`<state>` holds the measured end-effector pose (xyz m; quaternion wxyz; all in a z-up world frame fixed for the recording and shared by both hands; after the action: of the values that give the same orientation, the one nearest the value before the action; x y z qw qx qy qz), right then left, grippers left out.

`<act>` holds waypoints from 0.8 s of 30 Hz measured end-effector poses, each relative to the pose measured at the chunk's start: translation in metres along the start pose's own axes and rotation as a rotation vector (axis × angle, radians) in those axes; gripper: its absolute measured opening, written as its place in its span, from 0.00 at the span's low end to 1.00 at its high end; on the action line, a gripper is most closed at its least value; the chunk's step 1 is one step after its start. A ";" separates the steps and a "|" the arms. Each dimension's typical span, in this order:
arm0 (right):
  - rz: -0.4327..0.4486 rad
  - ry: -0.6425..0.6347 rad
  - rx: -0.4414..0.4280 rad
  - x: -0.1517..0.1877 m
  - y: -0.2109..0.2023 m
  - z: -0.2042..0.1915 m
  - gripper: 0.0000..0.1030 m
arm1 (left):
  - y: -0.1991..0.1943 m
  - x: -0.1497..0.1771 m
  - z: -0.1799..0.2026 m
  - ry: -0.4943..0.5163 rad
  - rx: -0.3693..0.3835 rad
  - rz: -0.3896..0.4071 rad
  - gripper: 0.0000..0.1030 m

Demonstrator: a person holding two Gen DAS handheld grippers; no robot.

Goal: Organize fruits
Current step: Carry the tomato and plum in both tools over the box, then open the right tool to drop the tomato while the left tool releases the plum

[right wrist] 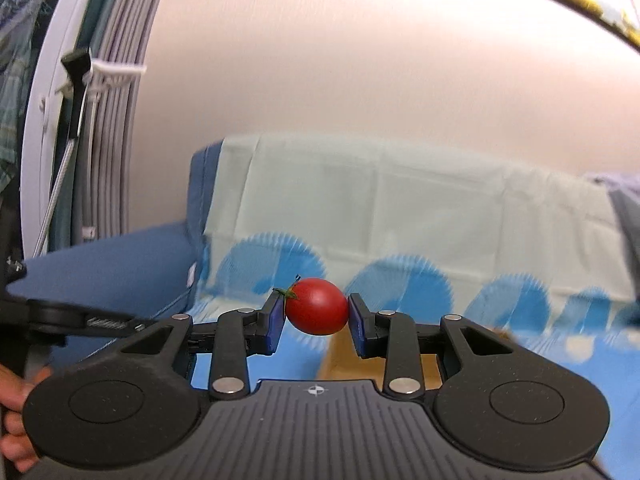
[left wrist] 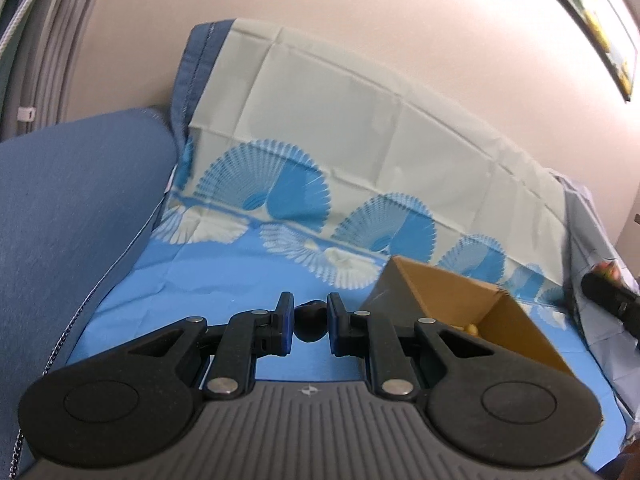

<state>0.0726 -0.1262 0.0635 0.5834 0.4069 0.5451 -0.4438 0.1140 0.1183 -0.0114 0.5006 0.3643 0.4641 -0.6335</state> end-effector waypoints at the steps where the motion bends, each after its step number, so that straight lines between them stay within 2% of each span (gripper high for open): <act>1: 0.014 -0.012 0.005 -0.004 -0.004 0.009 0.34 | -0.002 -0.001 0.003 0.000 0.007 0.004 0.18; 5: 0.018 -0.053 0.052 -0.006 -0.010 0.050 0.34 | -0.006 -0.009 0.018 0.008 0.038 0.019 0.18; 9: 0.004 0.028 0.135 -0.001 -0.017 0.089 0.34 | -0.009 -0.012 0.037 0.023 0.075 0.014 0.18; 13: -0.004 0.063 0.188 0.008 -0.021 0.115 0.34 | -0.013 -0.007 0.072 0.101 0.159 0.011 0.18; 17: -0.061 0.070 0.187 0.023 -0.016 0.125 0.35 | -0.009 0.009 0.107 0.141 0.280 -0.009 0.19; 18: -0.081 0.062 0.182 0.027 -0.012 0.125 0.43 | -0.007 0.012 0.115 0.138 0.319 -0.024 0.21; 19: -0.107 0.052 0.176 0.031 -0.009 0.124 0.53 | -0.003 0.017 0.122 0.132 0.355 -0.044 0.30; 20: -0.127 0.045 0.175 0.035 -0.006 0.123 0.67 | -0.001 0.021 0.128 0.131 0.364 -0.047 0.35; 24: -0.138 0.039 0.144 0.039 -0.004 0.120 0.67 | 0.012 0.031 0.137 0.115 0.355 -0.057 0.37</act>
<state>0.1023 -0.2452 0.0339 0.5098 0.4177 0.5500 -0.5129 0.1185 -0.0219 -0.0015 0.3830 0.4691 0.3829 -0.6976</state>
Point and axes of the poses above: each gripper's, at about its wrist camera, not at the fingertips, and y roughly the way its jaws point, z to its right, x to its underside, the point moved 3 cm from there along y, roughly the way its jaws point, and after that the axes turned 10 degrees about z, right-handed, at the moved point
